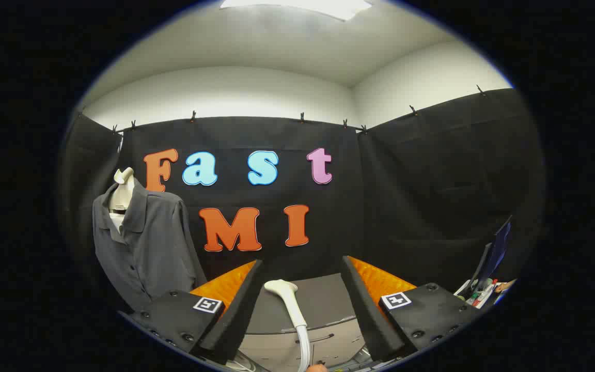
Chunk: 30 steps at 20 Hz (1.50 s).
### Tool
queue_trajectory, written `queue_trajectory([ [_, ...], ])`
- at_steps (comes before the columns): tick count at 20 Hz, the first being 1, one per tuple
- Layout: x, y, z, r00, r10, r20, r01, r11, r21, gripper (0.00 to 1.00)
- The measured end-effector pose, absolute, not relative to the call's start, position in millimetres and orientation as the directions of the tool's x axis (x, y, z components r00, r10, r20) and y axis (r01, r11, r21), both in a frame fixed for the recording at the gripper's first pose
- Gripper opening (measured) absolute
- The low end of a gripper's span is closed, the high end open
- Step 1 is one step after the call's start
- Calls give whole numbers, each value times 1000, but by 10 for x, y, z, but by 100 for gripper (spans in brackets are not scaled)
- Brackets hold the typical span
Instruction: Iron the clothes twice with a garment steamer, once on the left side and once on the right side.
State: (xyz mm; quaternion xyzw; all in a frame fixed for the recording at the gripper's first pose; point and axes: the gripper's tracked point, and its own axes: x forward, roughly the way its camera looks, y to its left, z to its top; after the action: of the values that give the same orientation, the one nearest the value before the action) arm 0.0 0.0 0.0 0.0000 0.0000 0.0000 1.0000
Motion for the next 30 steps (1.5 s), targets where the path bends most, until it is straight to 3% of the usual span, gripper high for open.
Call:
queue_trajectory([
  [8, 155, 154, -67, 1000, 17, -15, -17, 1000, -2, 96],
  [16, 318, 230, 74, 996, 71, 58, -74, 996, 55, 96],
  [30, 1106, 359, -964, 967, 105, -233, -107, 994, 2, 96],
])
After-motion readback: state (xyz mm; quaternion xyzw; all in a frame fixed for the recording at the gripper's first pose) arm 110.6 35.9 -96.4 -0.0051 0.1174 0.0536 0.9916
